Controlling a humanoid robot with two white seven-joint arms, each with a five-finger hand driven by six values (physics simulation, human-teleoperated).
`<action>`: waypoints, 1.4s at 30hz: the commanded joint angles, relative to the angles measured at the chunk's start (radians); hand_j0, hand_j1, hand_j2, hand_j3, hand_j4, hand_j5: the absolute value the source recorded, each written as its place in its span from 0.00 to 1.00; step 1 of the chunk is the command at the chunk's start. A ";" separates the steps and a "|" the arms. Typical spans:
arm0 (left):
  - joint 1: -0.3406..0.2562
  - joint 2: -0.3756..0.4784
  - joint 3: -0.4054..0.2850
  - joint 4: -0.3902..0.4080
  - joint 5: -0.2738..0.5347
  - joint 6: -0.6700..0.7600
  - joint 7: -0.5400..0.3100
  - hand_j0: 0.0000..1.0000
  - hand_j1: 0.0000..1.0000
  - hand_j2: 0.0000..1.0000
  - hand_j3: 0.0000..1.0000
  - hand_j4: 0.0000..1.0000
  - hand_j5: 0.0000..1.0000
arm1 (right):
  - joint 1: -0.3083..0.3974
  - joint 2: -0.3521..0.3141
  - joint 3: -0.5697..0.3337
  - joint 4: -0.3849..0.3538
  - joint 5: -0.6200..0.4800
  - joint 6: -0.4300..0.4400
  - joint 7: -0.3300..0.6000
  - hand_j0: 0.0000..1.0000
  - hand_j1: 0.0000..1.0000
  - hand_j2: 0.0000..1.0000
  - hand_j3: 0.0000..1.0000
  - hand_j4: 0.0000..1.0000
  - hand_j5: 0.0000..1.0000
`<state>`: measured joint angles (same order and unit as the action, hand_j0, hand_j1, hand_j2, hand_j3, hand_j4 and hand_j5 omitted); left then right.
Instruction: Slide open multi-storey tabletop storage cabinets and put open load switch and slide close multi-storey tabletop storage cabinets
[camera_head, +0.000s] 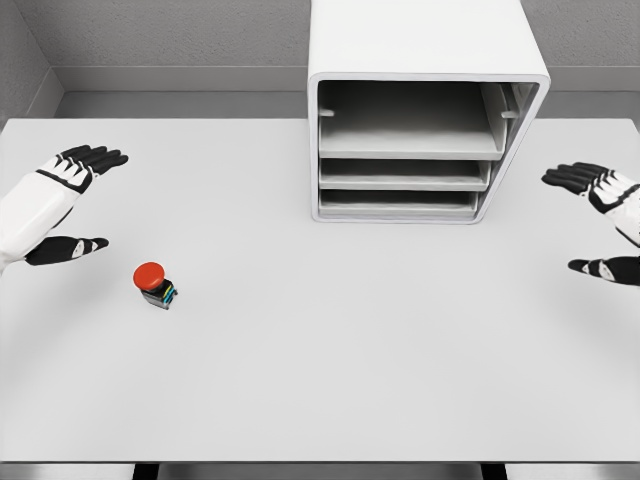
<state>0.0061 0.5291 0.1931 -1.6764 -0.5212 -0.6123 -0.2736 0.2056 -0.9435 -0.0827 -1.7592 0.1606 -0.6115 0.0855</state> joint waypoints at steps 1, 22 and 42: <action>0.000 0.000 0.000 0.001 0.006 0.001 0.001 1.00 1.00 1.00 1.00 1.00 1.00 | 0.000 0.005 0.004 -0.008 -0.003 0.001 -0.001 1.00 1.00 1.00 1.00 1.00 1.00; -0.008 0.081 -0.001 -0.019 0.132 0.001 -0.337 1.00 1.00 1.00 1.00 1.00 1.00 | -0.135 0.232 0.143 -0.006 0.092 0.001 0.071 0.76 0.76 0.76 0.76 0.76 0.76; -0.003 0.198 -0.173 -0.028 0.303 0.001 -0.337 1.00 1.00 1.00 1.00 1.00 1.00 | -0.396 0.311 0.328 0.020 0.106 0.001 0.112 0.77 0.77 0.77 0.77 0.77 0.77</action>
<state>0.0031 0.7255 0.0237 -1.7068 -0.2240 -0.6136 -0.6113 -0.2009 -0.6338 0.2342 -1.7486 0.2724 -0.6118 0.1986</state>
